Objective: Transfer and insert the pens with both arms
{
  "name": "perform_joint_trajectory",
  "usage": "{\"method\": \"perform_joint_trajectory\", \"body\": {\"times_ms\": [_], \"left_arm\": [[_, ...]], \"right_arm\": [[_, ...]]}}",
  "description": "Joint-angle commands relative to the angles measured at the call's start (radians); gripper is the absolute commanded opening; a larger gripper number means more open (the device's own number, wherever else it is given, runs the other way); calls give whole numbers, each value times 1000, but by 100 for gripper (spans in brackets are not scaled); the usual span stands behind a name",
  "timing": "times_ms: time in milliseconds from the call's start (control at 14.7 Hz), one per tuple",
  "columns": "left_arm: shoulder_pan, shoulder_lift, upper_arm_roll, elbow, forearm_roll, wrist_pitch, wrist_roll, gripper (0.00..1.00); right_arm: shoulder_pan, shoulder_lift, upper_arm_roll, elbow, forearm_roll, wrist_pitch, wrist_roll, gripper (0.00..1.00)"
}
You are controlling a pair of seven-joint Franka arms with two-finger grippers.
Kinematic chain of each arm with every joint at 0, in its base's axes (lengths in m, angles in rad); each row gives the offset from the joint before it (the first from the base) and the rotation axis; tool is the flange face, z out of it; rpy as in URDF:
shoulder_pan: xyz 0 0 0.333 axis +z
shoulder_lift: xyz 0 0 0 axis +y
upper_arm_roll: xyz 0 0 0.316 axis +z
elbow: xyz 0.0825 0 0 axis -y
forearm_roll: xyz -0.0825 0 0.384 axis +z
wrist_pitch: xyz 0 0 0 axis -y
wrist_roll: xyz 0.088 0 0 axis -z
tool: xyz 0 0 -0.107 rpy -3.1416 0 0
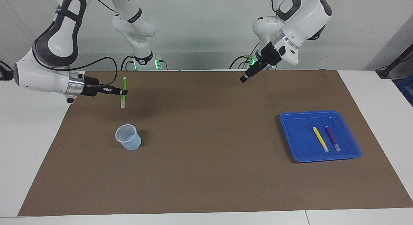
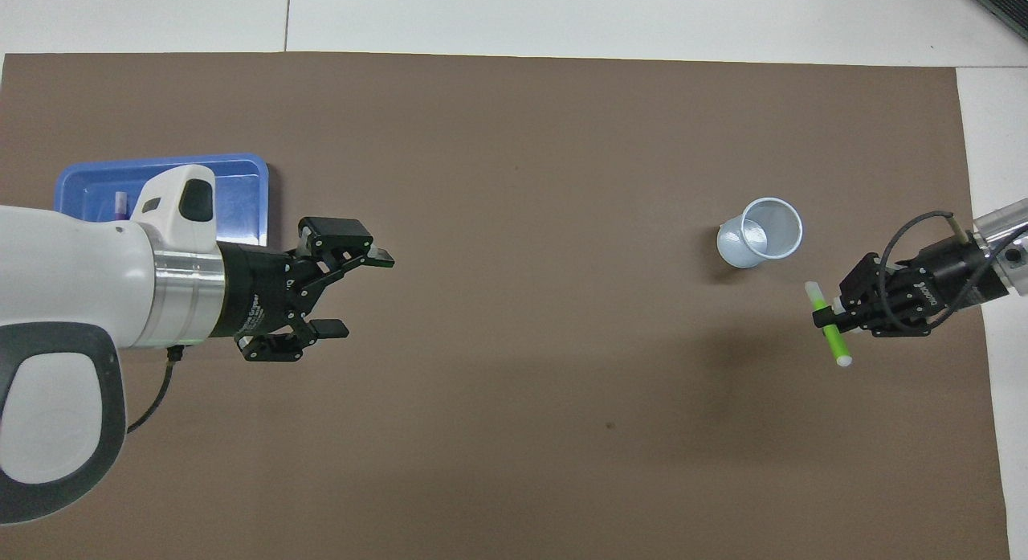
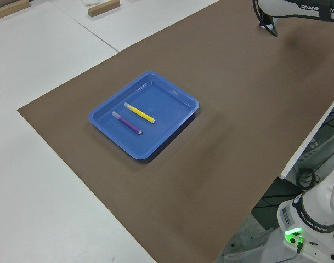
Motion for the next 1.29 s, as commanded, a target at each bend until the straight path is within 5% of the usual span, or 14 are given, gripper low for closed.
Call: {"method": "perform_joint_trajectory", "body": {"times_ms": [0,543,1223], "left_arm": [[68,-16,-9,7,69,-28,-4,100],[160,4,-9,33,404,-27,132,100],[230,231,4,127,676,-51,451,100]], "right_arm": [[-32,60,12,76,6,-6,-12,0],[-27,175,14,152,78,34,-2,0],[-21,327,23,340,143,-46,180,0]]}}
